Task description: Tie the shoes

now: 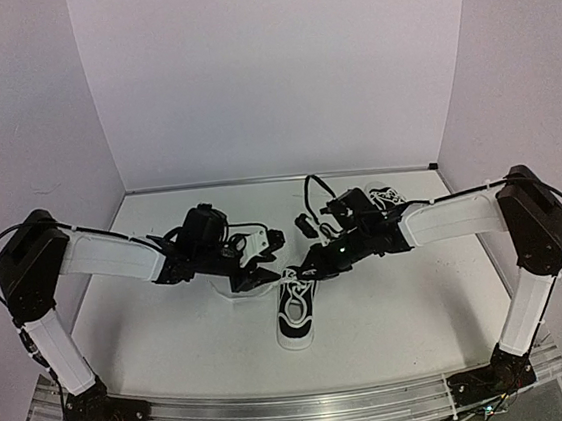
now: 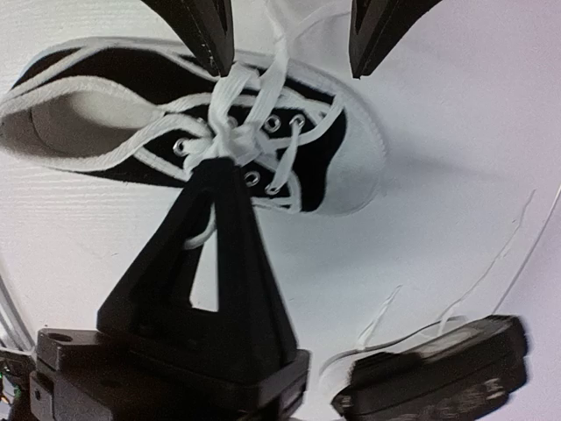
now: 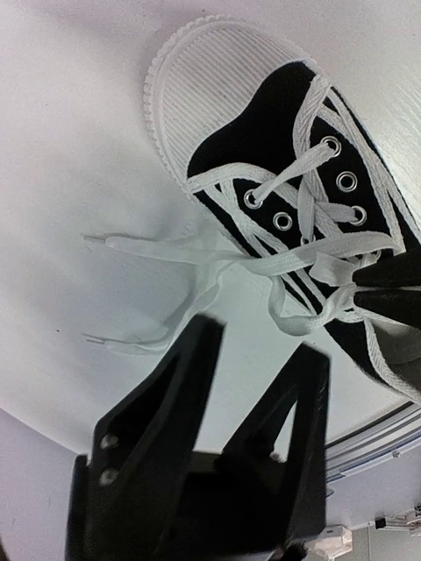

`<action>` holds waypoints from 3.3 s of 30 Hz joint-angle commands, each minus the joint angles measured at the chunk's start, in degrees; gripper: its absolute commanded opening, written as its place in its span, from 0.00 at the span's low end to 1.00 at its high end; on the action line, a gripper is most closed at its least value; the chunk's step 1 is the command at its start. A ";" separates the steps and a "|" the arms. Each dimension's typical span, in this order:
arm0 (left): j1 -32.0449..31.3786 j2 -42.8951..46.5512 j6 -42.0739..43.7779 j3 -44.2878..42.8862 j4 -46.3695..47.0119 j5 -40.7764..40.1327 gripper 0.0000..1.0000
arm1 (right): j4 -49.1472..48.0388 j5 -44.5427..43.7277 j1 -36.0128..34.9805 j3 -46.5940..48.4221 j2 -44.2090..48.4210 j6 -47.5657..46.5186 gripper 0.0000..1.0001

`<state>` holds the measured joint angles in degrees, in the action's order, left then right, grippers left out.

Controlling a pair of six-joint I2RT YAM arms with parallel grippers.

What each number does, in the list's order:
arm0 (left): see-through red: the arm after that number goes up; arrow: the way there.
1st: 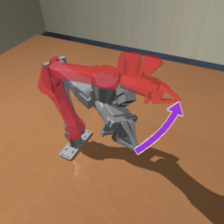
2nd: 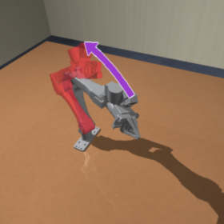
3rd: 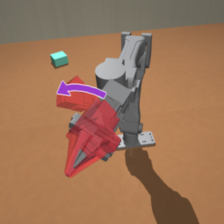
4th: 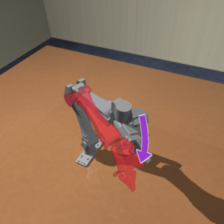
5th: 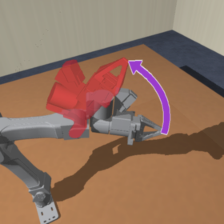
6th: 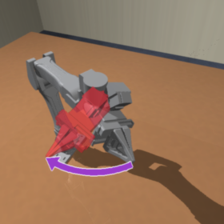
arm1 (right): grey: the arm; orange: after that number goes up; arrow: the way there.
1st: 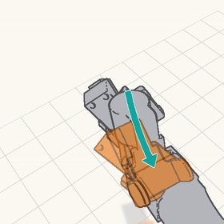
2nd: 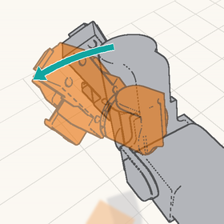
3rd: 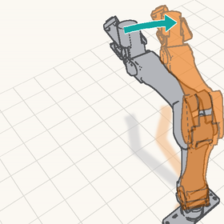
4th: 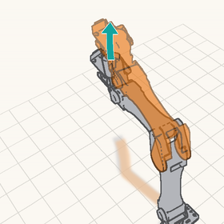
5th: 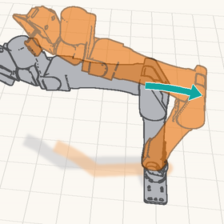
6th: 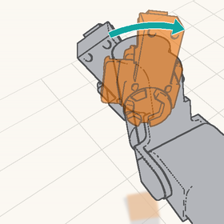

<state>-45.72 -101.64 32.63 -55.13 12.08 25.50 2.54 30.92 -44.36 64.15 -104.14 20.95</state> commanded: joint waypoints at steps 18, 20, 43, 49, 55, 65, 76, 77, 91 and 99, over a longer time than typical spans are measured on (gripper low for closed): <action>4.79 -4.26 2.01 -8.98 -31.66 -10.82 0.48 | 0.36 -1.79 -0.19 3.91 -0.09 0.82 0.00; 5.18 -5.98 2.37 -10.27 -33.44 -10.33 0.48 | 0.43 -1.94 -0.16 3.81 0.05 1.03 0.00; 5.23 12.11 -16.06 -5.68 -25.24 -14.18 0.00 | 0.36 -3.22 0.65 3.26 -0.23 1.71 0.00; -0.14 15.35 -15.58 -4.97 -31.81 -14.09 0.00 | 0.36 -3.65 1.15 3.30 -0.04 1.83 0.00; -7.64 17.23 -17.84 -8.46 -44.31 -14.27 0.00 | 0.28 -3.77 2.37 3.05 -0.25 2.16 0.00; -16.66 16.88 -16.58 -11.86 -41.55 -9.65 0.00 | -0.29 -1.97 2.87 4.73 -2.34 1.65 0.00; -20.45 0.35 -10.32 -23.54 -27.75 -3.05 0.00 | -1.22 2.58 2.87 5.50 -2.48 0.17 0.00; -20.53 -1.09 -9.57 -24.85 -27.23 -2.38 0.00 | -1.19 2.97 2.94 5.60 -2.47 0.00 0.00; -20.64 -11.76 -2.87 -34.51 -28.52 -3.65 0.21 | -1.06 5.98 3.31 5.55 -1.72 -0.38 0.00; -17.09 -0.94 -6.68 -23.55 -22.94 -4.58 0.43 | -1.04 7.72 3.31 6.32 -2.31 -0.39 0.00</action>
<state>-65.49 -110.63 28.37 -82.59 -14.85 21.26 2.61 36.91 -41.39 67.89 -106.50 21.23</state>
